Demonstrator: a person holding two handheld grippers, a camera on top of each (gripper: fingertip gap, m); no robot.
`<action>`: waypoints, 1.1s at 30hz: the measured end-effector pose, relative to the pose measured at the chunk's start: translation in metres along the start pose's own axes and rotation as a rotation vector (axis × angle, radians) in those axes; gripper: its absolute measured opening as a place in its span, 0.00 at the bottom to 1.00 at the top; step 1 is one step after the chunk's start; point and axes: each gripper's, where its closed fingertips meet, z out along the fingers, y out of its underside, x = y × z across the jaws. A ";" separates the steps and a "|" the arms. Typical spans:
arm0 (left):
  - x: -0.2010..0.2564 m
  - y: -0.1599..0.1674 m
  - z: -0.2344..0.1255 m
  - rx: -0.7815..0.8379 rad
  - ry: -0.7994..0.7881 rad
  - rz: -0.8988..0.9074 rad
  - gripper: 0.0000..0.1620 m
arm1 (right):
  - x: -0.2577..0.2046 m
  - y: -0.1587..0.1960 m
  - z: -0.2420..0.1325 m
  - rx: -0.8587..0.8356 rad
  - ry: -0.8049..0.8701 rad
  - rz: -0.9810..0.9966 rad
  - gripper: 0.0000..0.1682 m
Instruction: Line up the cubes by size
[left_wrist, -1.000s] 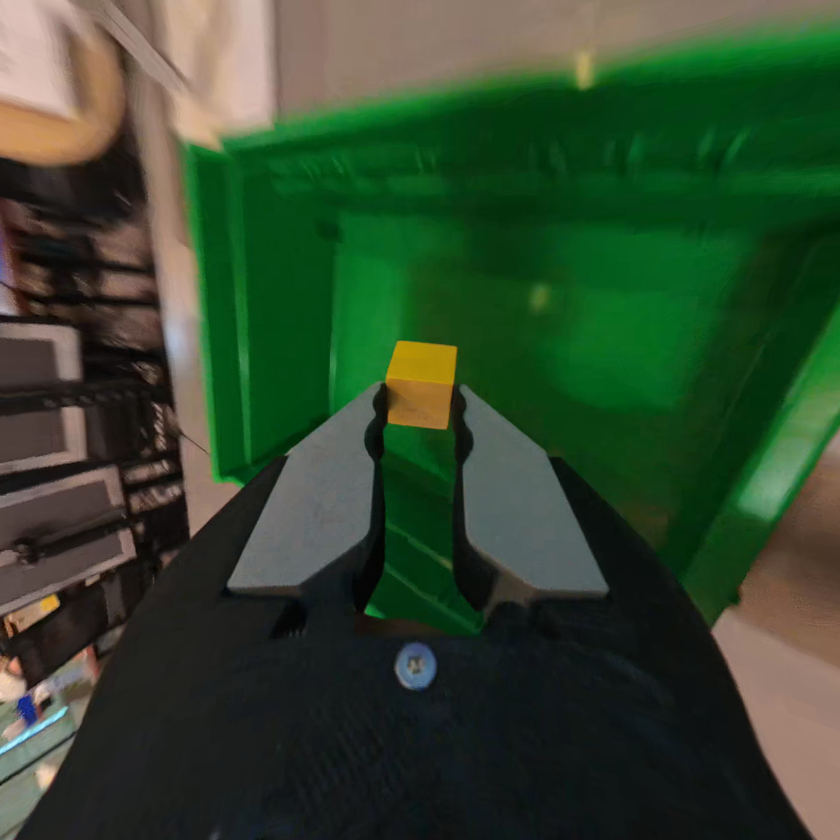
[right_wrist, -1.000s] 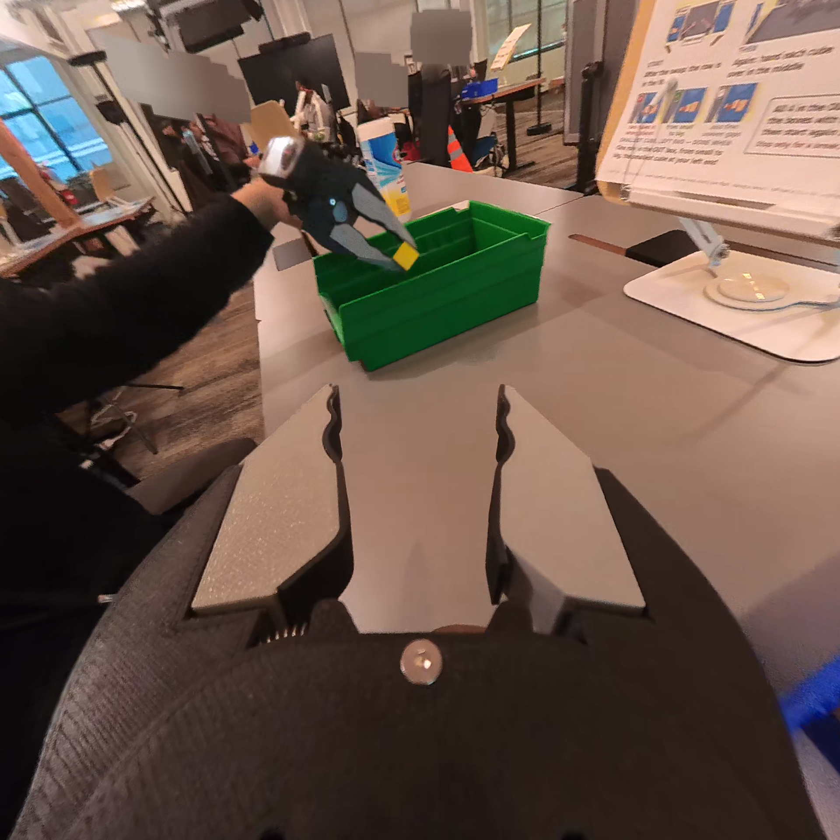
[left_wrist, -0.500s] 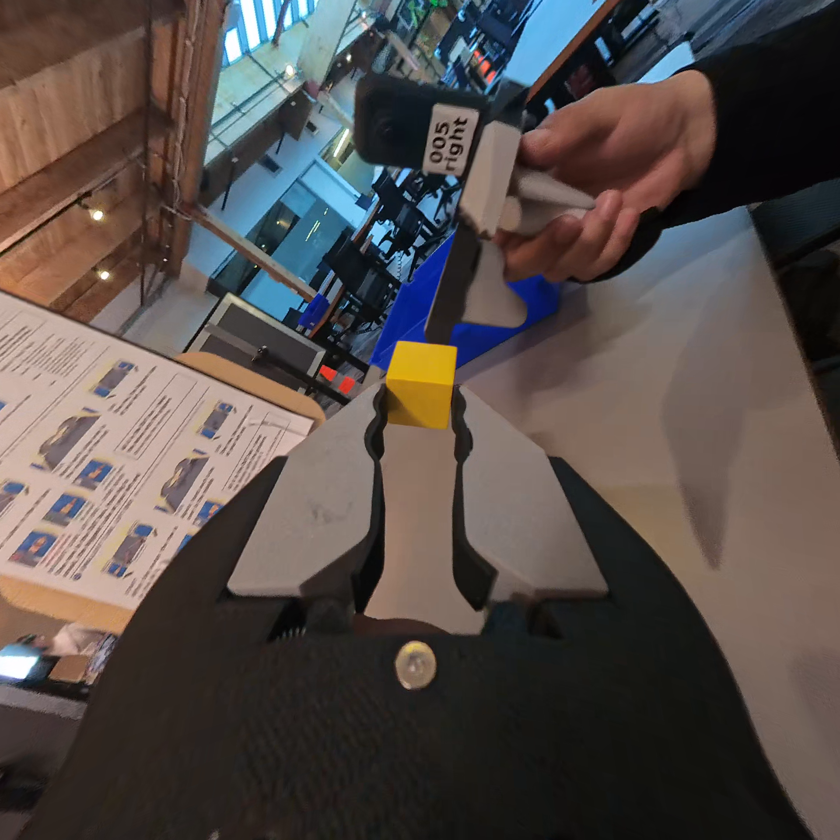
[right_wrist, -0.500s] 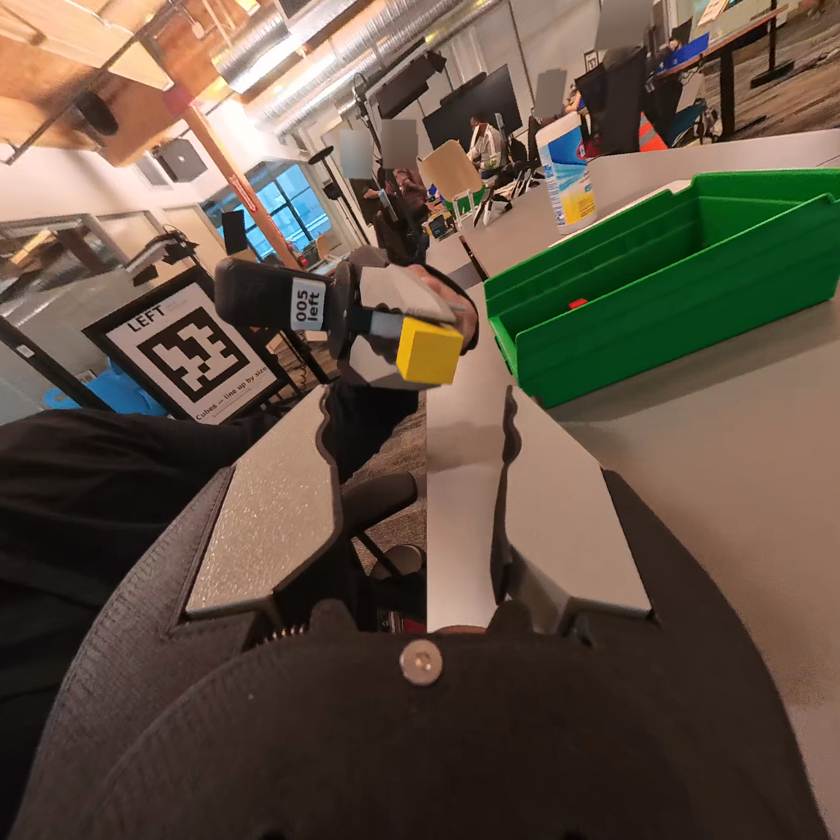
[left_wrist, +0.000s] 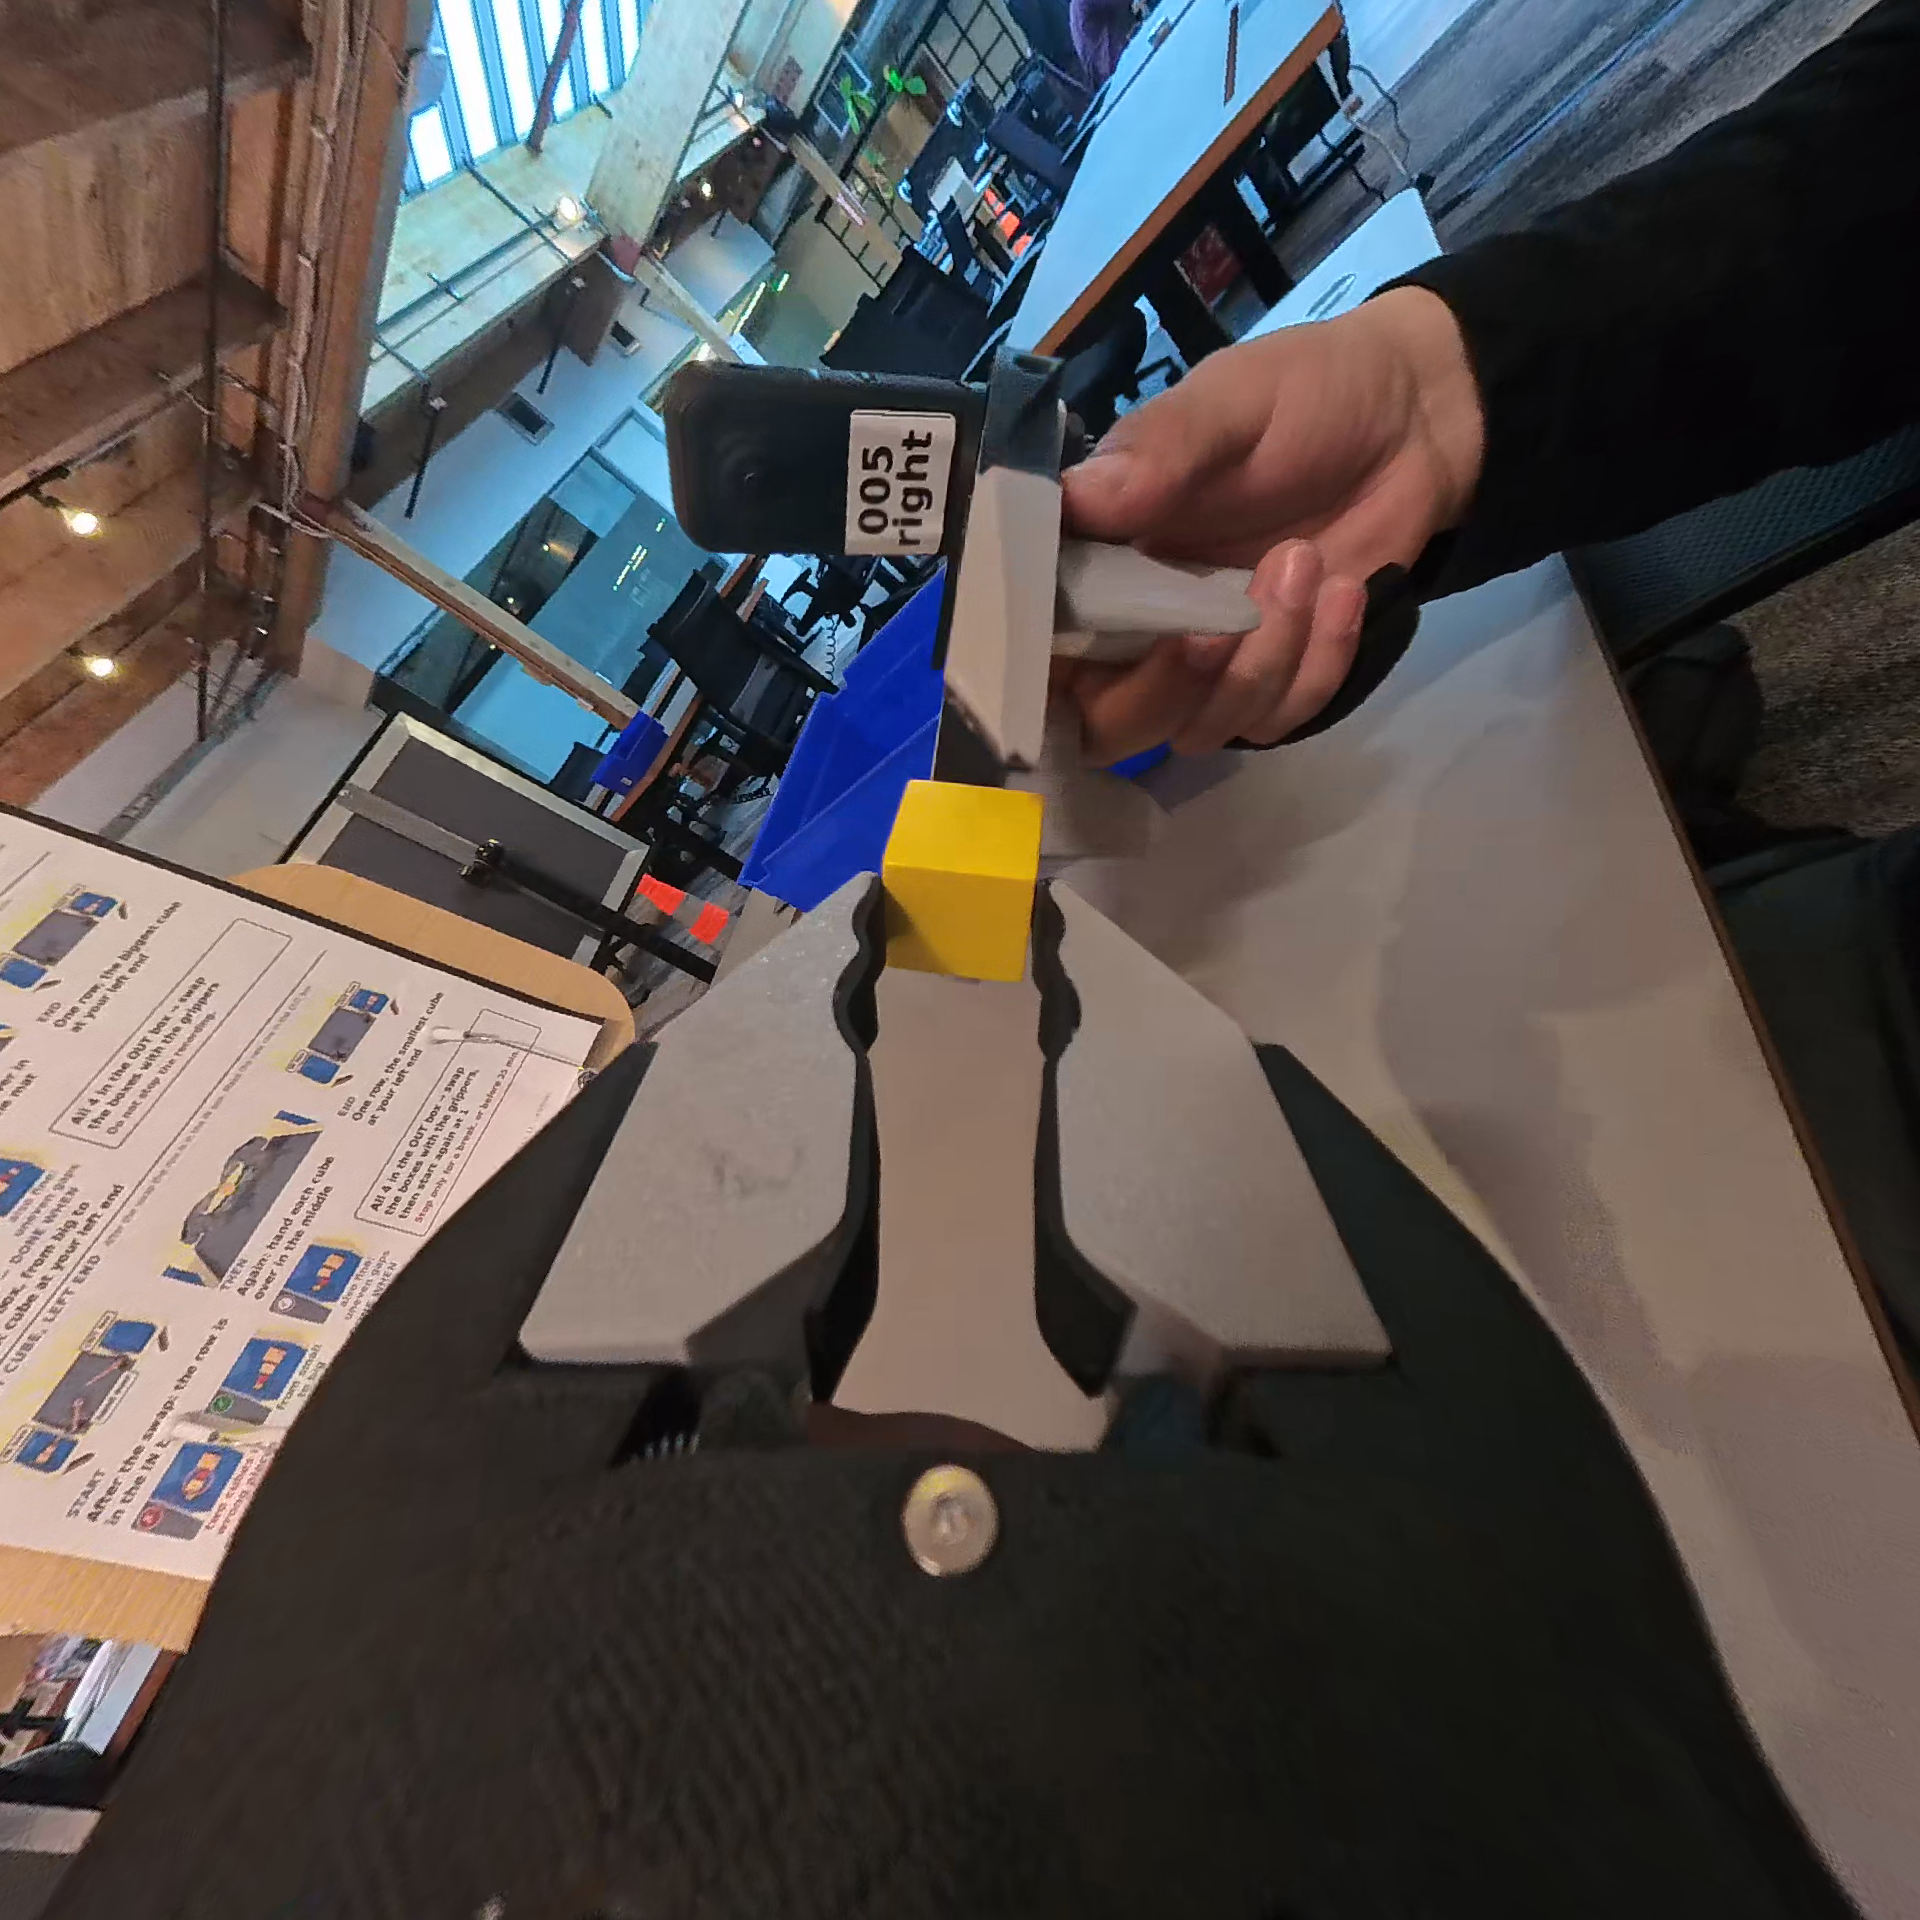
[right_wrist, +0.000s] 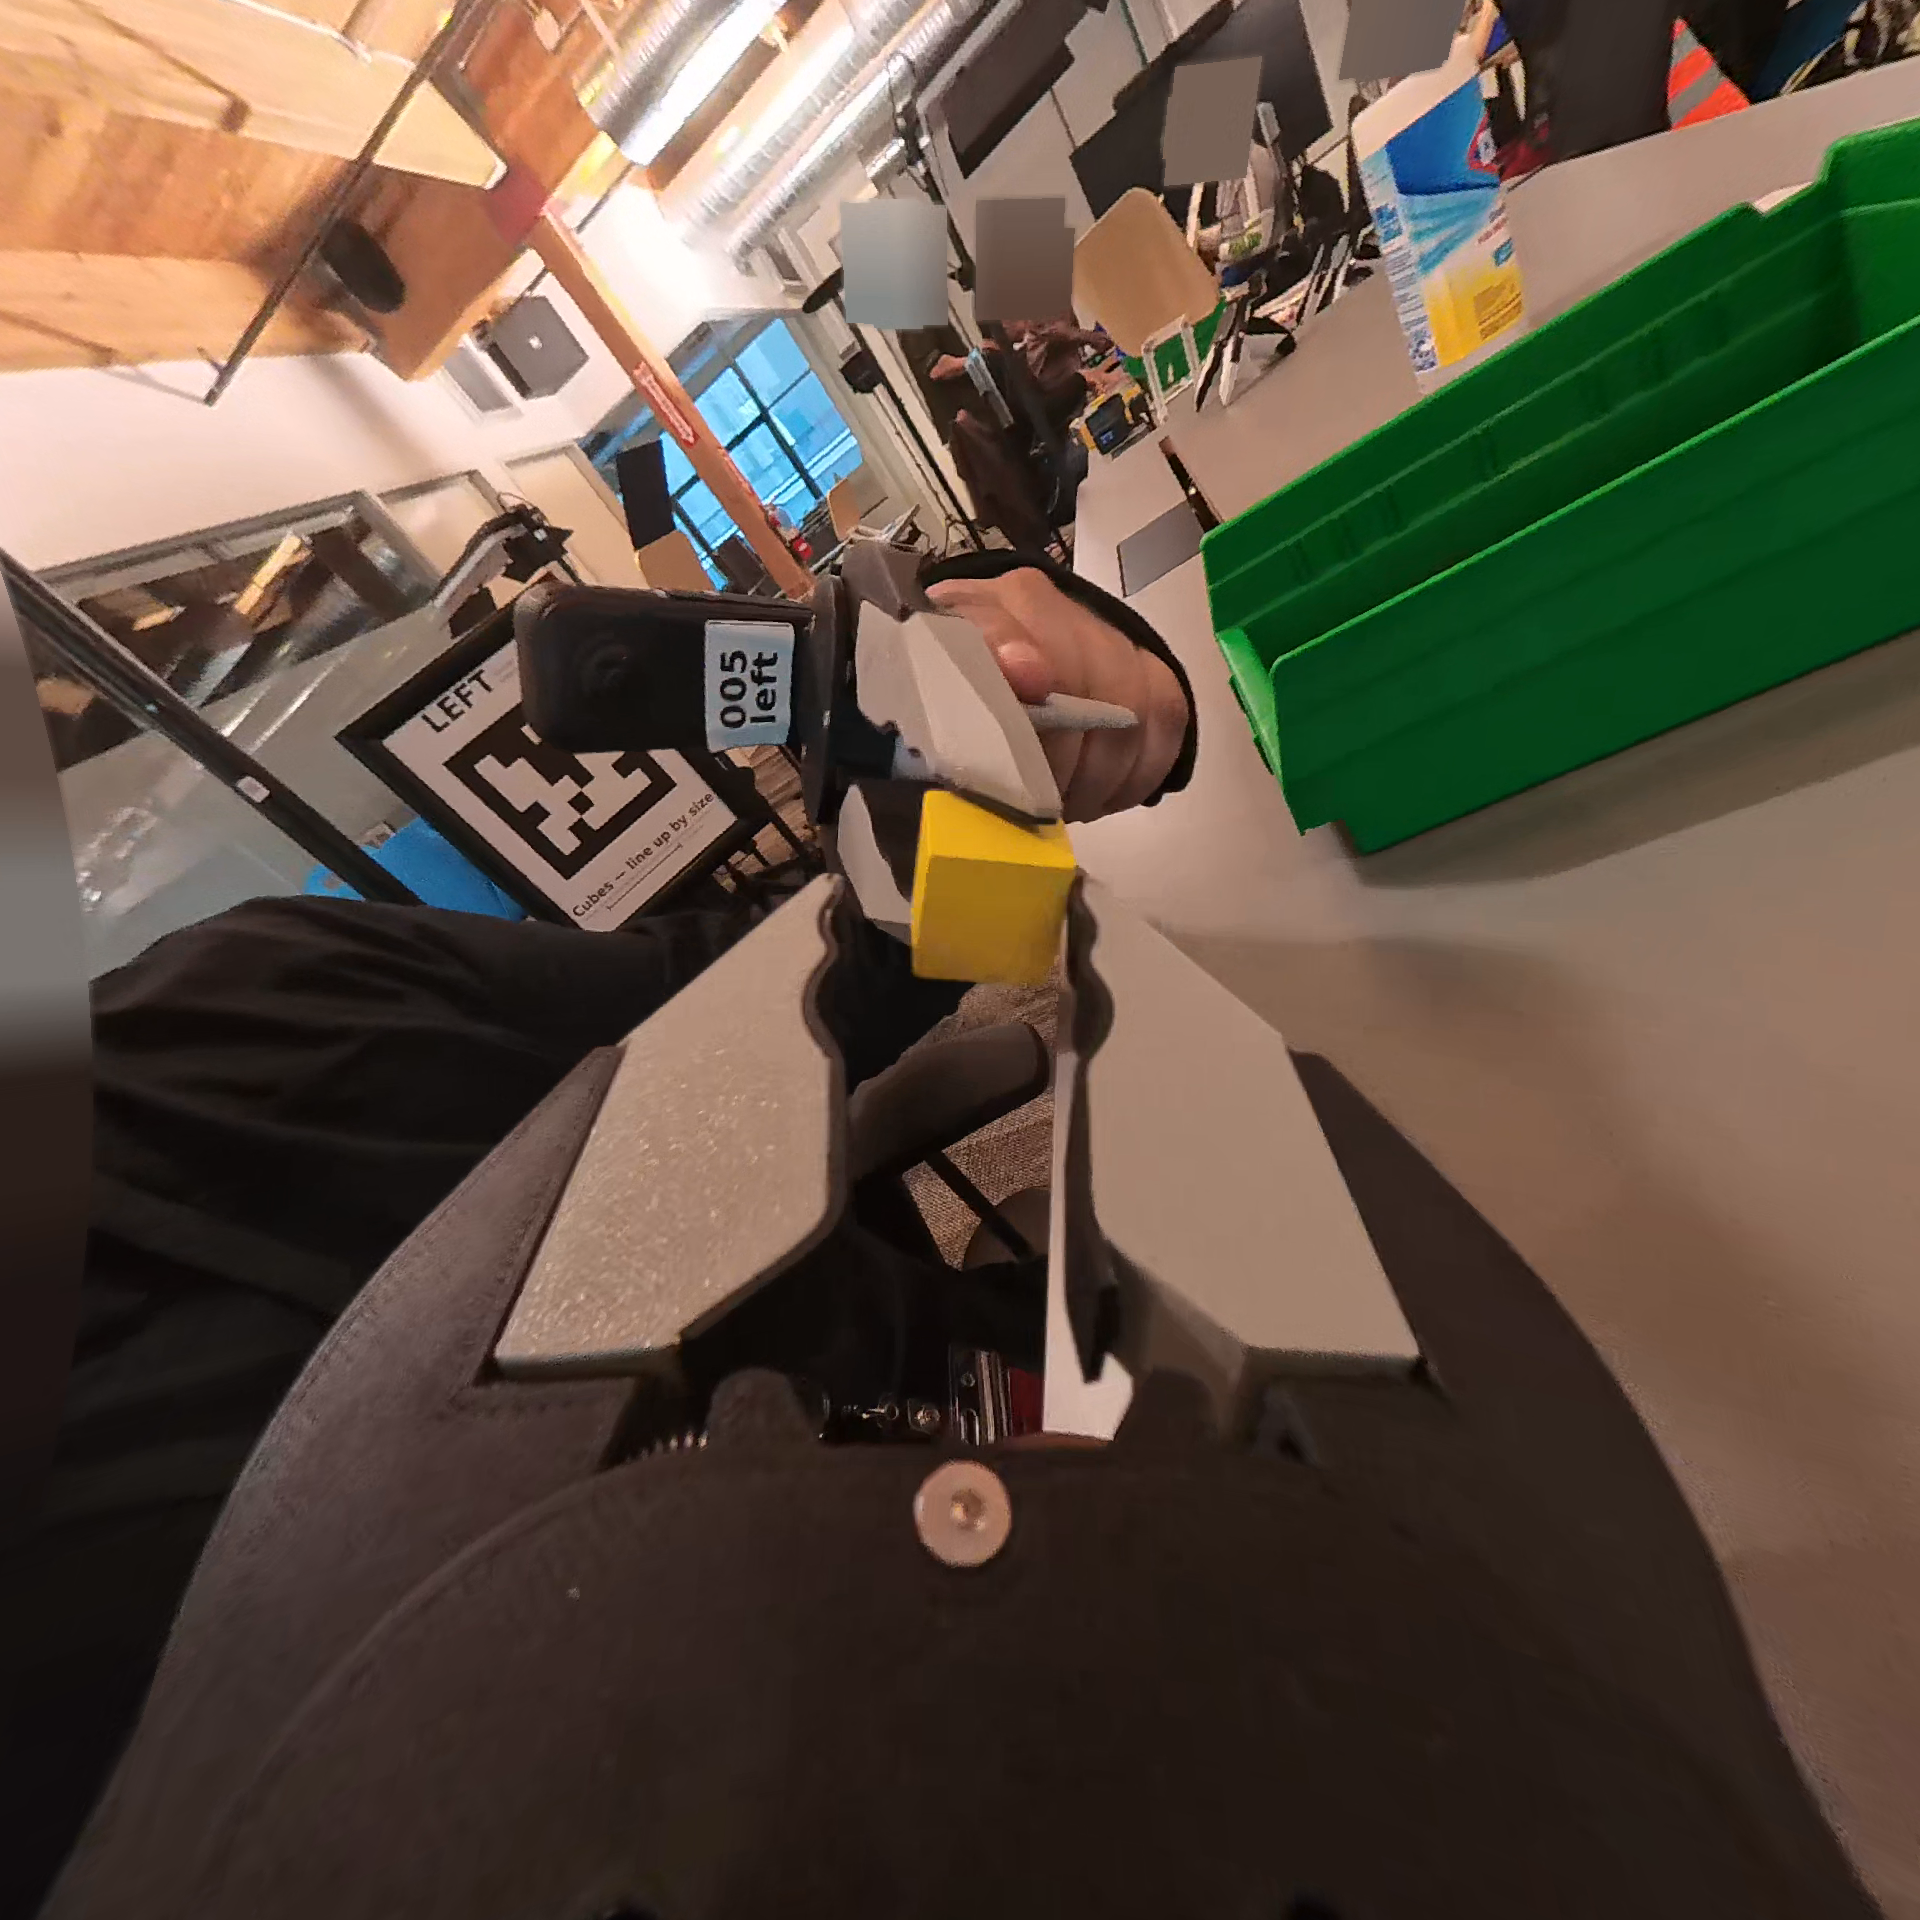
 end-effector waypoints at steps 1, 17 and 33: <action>0.001 -0.001 0.000 0.006 0.001 -0.002 0.16 | 0.002 0.000 0.000 0.003 0.015 -0.001 0.19; 0.001 0.001 -0.006 -0.003 -0.026 -0.001 0.16 | 0.004 -0.004 0.005 0.076 -0.028 0.090 0.15; 0.011 0.016 -0.035 -0.016 0.023 -0.176 0.09 | 0.017 -0.037 -0.075 0.137 0.220 0.046 0.14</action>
